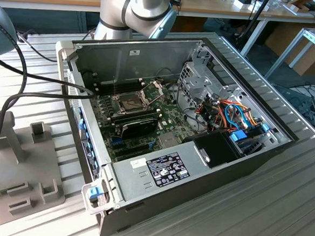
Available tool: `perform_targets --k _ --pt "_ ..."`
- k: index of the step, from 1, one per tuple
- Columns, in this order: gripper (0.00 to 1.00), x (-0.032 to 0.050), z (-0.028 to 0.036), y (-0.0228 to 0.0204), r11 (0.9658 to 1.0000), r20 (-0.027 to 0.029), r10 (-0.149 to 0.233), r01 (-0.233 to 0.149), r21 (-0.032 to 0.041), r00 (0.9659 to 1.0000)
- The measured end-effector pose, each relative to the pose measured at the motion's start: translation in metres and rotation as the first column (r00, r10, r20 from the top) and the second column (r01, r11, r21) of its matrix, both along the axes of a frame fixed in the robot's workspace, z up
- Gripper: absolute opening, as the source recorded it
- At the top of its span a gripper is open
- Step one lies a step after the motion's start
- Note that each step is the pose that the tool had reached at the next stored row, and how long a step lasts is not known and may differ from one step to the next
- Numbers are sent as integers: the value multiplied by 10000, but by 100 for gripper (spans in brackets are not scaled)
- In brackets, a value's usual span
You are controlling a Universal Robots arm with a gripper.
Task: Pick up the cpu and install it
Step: 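Pick up the cpu and move it towards the insertion slot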
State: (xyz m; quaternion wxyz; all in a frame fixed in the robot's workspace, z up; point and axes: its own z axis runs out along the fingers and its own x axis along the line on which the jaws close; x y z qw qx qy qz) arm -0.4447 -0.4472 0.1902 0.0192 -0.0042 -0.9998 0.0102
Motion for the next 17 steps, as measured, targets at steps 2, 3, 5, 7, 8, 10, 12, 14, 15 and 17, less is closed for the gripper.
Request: perform_targets --k 2,3,5,7,8,10,12,14,15,17 --pt "62 -1 0 0 10000 0 4 -4 0 10000" --pt "62 -5 0 0 10000 0 5 -5 0 10000" --pt "62 -5 0 0 10000 0 5 -5 -1 10000" --pt "62 -8 0 0 10000 0 4 -4 0 10000" --pt "62 -7 0 0 10000 0 5 -5 0 10000" --pt "62 -9 0 0 10000 0 4 -4 0 10000" --pt "62 -9 0 0 10000 1 4 -4 0 10000" --pt "62 -10 3 0 10000 2 4 -4 1 10000" --pt "62 -9 5 0 10000 1 4 -4 0 10000" --pt "62 -10 14 0 10000 0 4 -4 0 10000"
